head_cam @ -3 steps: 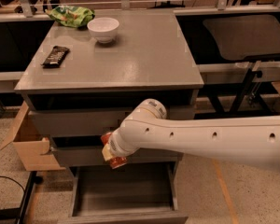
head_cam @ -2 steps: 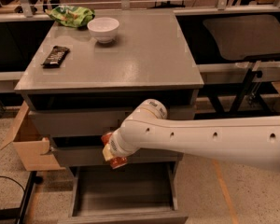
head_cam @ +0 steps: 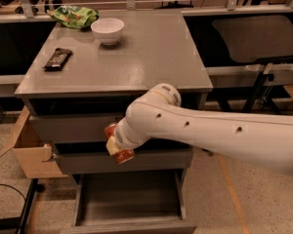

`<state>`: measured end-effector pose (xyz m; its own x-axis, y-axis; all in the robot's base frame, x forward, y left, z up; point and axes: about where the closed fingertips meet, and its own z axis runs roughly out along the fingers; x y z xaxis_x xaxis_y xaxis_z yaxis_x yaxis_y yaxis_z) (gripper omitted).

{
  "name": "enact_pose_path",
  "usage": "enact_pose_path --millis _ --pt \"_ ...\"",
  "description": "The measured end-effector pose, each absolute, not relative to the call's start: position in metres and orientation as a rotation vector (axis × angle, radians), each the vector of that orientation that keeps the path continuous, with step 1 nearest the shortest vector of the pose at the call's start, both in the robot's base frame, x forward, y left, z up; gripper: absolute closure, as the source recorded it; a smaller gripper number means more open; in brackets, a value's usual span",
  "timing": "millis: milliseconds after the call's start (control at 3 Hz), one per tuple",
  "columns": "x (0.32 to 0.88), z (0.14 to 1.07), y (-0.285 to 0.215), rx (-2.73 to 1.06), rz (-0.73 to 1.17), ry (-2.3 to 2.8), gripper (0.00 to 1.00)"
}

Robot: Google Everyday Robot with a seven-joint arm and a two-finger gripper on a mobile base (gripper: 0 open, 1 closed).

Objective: Pick coke can from bottom drawer and place on counter

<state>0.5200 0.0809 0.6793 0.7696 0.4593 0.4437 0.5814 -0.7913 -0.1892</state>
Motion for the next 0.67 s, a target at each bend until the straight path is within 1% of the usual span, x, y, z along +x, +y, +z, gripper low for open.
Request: enact_pose_path --millis 333,667 --pt "0.533 0.732 0.078 -2.716 -0.555 -0.898 1.0" --pt "0.54 0.79 0.089 -2.809 -0.539 -1.059 1.0"
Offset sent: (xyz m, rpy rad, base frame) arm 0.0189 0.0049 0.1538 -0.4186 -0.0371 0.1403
